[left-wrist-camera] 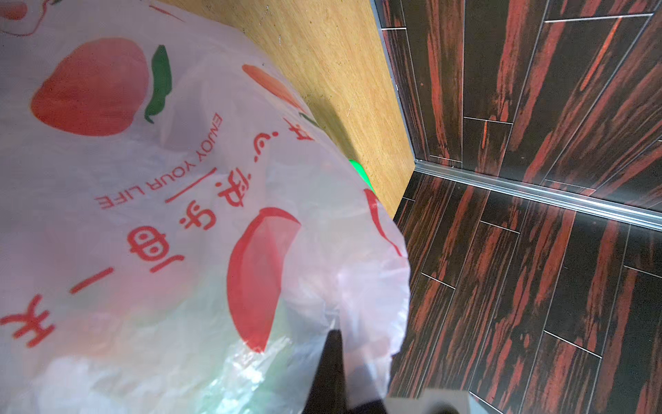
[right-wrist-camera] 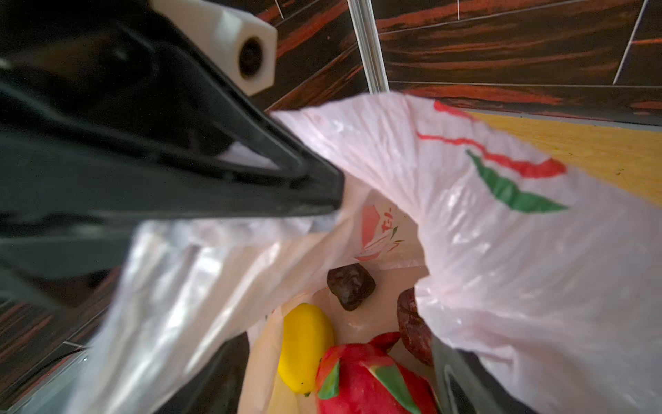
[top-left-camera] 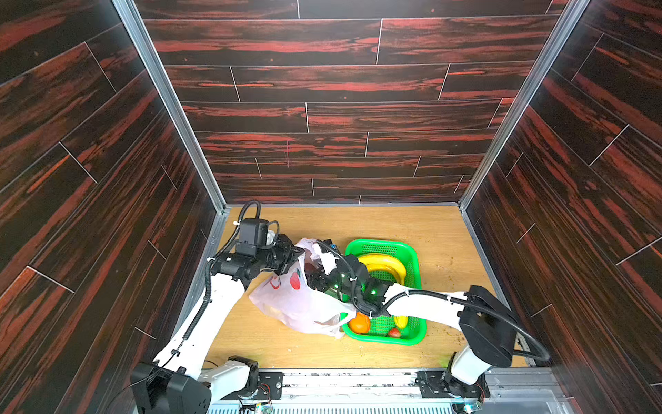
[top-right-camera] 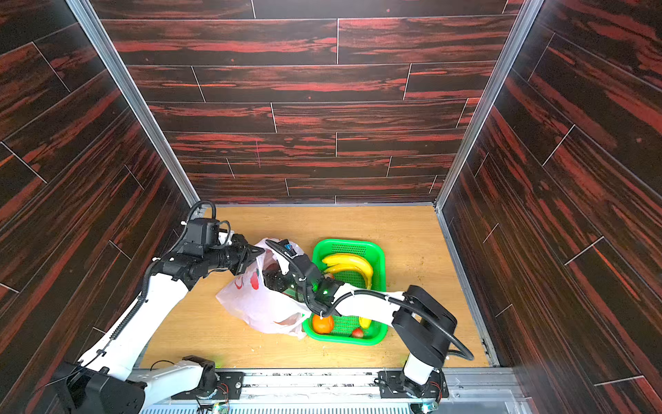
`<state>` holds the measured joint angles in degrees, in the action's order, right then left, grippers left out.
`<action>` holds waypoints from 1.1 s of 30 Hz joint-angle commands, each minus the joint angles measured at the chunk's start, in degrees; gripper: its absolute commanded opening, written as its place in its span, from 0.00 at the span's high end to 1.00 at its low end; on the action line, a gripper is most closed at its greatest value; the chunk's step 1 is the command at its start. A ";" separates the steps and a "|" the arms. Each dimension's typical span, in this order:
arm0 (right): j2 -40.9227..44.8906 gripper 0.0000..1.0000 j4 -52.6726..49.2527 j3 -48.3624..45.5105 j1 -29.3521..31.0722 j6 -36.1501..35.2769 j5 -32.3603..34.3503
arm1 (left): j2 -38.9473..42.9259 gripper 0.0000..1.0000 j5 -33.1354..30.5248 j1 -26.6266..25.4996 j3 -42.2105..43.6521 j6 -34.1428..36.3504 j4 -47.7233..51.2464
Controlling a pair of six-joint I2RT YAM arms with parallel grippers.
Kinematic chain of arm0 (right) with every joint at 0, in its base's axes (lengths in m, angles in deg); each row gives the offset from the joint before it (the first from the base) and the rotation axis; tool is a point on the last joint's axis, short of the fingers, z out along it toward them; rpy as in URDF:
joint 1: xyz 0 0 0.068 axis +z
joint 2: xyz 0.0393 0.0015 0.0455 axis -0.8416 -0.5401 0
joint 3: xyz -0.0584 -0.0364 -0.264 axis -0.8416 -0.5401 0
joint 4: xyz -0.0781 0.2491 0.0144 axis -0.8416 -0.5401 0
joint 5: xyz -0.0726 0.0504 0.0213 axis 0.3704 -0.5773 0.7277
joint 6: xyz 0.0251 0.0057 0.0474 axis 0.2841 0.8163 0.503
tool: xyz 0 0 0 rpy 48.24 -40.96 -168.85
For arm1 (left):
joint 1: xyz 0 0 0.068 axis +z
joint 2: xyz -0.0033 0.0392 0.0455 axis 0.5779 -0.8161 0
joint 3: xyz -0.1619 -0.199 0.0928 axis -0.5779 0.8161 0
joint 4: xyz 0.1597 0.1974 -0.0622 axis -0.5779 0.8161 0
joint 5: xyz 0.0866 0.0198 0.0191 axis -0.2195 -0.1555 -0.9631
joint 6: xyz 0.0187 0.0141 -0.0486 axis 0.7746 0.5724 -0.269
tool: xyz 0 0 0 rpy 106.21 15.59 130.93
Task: Place the fake fruits into the plastic bag and tie a complex knot
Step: 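Withdraw the right gripper from the bag and reach toward the basket's near orange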
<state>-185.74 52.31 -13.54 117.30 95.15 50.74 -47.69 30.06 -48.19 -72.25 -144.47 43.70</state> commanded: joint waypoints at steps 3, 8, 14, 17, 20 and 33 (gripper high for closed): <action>6.83 0.20 -1.74 -3.15 0.16 -0.39 -0.17 | 0.07 1.00 -0.23 -0.28 0.85 -0.04 -0.33; 13.95 0.20 -9.84 -4.81 0.22 -0.69 3.23 | 0.09 1.00 -0.37 -0.22 0.92 -0.05 -0.49; 23.71 0.18 -23.12 -5.82 0.19 -1.19 9.55 | -0.05 1.00 -0.78 -0.21 1.12 -0.13 -0.90; 27.72 0.16 -31.37 -5.40 0.22 -1.18 13.34 | -0.20 1.00 -0.86 -0.22 1.16 -0.21 -1.02; 30.75 0.15 -40.99 -4.10 0.13 -1.07 16.75 | -0.37 1.00 -0.75 -0.22 0.91 -0.29 -1.02; 39.54 0.14 -61.70 -9.56 1.94 2.86 1.46 | -0.71 1.00 -1.93 -0.26 0.04 -0.65 -1.73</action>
<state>-146.42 -6.07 -20.28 117.87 95.48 58.24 -48.08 28.90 -48.19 -71.95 -144.49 43.40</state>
